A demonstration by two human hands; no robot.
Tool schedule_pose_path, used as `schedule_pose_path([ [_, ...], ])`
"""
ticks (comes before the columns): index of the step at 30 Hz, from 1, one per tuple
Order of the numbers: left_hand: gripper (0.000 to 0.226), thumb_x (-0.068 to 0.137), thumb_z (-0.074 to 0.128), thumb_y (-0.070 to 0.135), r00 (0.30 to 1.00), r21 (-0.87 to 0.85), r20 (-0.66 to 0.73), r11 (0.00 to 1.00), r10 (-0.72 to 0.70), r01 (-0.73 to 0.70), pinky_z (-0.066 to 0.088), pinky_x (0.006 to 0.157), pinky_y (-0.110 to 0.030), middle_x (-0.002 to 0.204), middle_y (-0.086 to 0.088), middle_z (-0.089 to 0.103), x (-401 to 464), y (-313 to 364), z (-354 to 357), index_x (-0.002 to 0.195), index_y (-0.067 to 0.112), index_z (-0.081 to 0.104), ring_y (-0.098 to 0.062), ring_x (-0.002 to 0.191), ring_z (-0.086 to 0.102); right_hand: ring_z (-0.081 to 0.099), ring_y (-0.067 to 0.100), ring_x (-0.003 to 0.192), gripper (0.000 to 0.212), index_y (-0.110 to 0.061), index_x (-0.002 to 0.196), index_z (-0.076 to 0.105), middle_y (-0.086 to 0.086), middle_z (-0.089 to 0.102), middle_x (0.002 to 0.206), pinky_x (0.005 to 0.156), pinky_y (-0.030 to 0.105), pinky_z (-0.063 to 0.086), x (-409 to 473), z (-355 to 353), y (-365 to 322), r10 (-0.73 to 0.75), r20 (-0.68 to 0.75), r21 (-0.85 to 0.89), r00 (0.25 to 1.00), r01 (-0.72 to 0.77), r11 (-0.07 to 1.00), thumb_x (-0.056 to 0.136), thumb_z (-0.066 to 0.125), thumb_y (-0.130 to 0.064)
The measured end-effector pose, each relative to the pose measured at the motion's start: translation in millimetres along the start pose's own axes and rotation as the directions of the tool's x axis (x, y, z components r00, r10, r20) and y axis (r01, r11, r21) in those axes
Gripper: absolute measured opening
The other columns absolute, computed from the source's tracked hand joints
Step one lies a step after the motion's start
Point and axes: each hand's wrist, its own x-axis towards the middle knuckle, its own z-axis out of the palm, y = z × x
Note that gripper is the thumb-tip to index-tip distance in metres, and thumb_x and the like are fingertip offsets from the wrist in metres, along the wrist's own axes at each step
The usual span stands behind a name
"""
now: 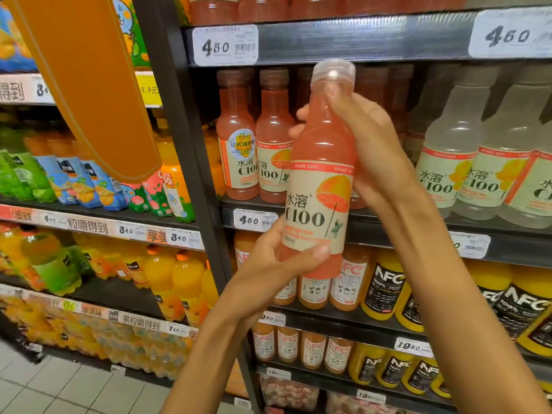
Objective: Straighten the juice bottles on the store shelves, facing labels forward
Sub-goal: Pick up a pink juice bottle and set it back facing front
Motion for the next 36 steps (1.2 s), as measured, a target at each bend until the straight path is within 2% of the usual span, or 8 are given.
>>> schedule_pose_path([
  [4, 0.055, 0.068, 0.078, 0.024, 0.991, 0.122, -0.040, 0.985, 0.125, -0.119, 0.053, 0.076, -0.017, 0.108, 0.008, 0.071, 9, -8, 0, 0.117, 0.028, 0.054, -0.010, 0.100, 0.068, 0.066, 0.021, 0.095, 0.032, -0.007, 0.121, 0.050, 0.012, 0.068, 0.110, 0.078, 0.032, 0.055, -11, -4, 0, -0.083, 0.114, -0.056, 0.990, 0.089, 0.994, 0.093, 0.052, -0.024],
  [12, 0.080, 0.068, 0.081, 0.000, 0.945, 0.366, -0.147, 0.904, 0.292, -0.223, 0.048, 0.077, -0.008, 0.117, 0.011, 0.061, 34, -14, -16, 0.133, 0.025, 0.041, 0.005, 0.103, 0.061, 0.046, 0.031, 0.127, 0.067, -0.009, 0.133, 0.043, 0.023, 0.045, 0.137, 0.100, 0.033, 0.043, -31, -21, 7, -0.147, 0.377, -0.032, 0.915, 0.172, 0.985, 0.075, 0.070, -0.028],
  [20, 0.070, 0.063, 0.083, -0.002, 0.972, 0.324, -0.056, 0.925, 0.229, -0.200, 0.050, 0.075, -0.009, 0.104, 0.015, 0.070, 31, -18, -15, 0.117, 0.029, 0.052, 0.000, 0.099, 0.065, 0.058, 0.023, 0.114, 0.070, -0.014, 0.127, 0.053, 0.002, 0.065, 0.118, 0.092, 0.035, 0.048, -25, -33, 16, -0.114, 0.358, 0.038, 0.927, 0.108, 0.993, 0.065, 0.083, -0.032],
  [24, 0.060, 0.060, 0.087, 0.011, 0.984, 0.277, 0.014, 0.945, 0.179, -0.176, 0.053, 0.078, -0.019, 0.104, 0.007, 0.071, 23, -23, -5, 0.110, 0.029, 0.061, -0.010, 0.098, 0.067, 0.062, 0.029, 0.107, 0.068, -0.010, 0.129, 0.047, 0.008, 0.066, 0.112, 0.094, 0.046, 0.049, -16, -27, 16, -0.023, 0.383, 0.031, 0.923, 0.012, 0.999, 0.074, 0.074, -0.037],
  [27, 0.068, 0.062, 0.083, 0.012, 0.987, 0.129, 0.004, 0.979, 0.159, -0.158, 0.054, 0.085, -0.025, 0.115, 0.004, 0.068, 17, -29, 3, 0.120, 0.033, 0.054, -0.016, 0.108, 0.065, 0.066, 0.022, 0.085, 0.030, -0.008, 0.114, 0.056, 0.004, 0.070, 0.088, 0.075, 0.035, 0.055, -14, -25, 15, 0.007, 0.269, -0.034, 0.963, 0.002, 0.999, 0.088, 0.058, -0.022],
  [29, 0.066, 0.067, 0.078, 0.020, 0.984, 0.062, -0.052, 0.984, 0.169, -0.166, 0.052, 0.083, -0.019, 0.118, 0.009, 0.066, 16, -28, 6, 0.124, 0.033, 0.049, -0.011, 0.110, 0.063, 0.066, 0.016, 0.081, 0.025, -0.009, 0.110, 0.056, 0.000, 0.069, 0.083, 0.071, 0.029, 0.055, -15, -22, 15, -0.033, 0.144, -0.029, 0.989, 0.038, 0.999, 0.090, 0.053, -0.023],
  [33, 0.049, 0.070, 0.064, 0.046, 0.967, 0.092, -0.144, 0.976, 0.210, -0.199, 0.052, 0.076, -0.015, 0.105, 0.014, 0.070, 21, -20, 12, 0.114, 0.028, 0.053, -0.004, 0.099, 0.066, 0.068, 0.013, 0.084, 0.028, -0.012, 0.108, 0.058, 0.000, 0.072, 0.088, 0.073, 0.028, 0.056, -14, -16, 13, -0.023, 0.040, -0.054, 0.999, 0.025, 0.998, 0.091, 0.052, -0.034],
  [36, 0.064, 0.068, 0.064, 0.069, 0.978, -0.017, -0.148, 0.988, 0.150, -0.155, 0.055, 0.081, -0.027, 0.109, 0.006, 0.071, 20, -22, 11, 0.116, 0.026, 0.059, -0.012, 0.103, 0.067, 0.067, 0.021, 0.094, 0.032, -0.012, 0.108, 0.063, 0.008, 0.071, 0.098, 0.088, 0.038, 0.055, -7, -20, 10, 0.012, 0.077, -0.054, 0.997, -0.007, 0.999, 0.095, 0.046, -0.036],
])
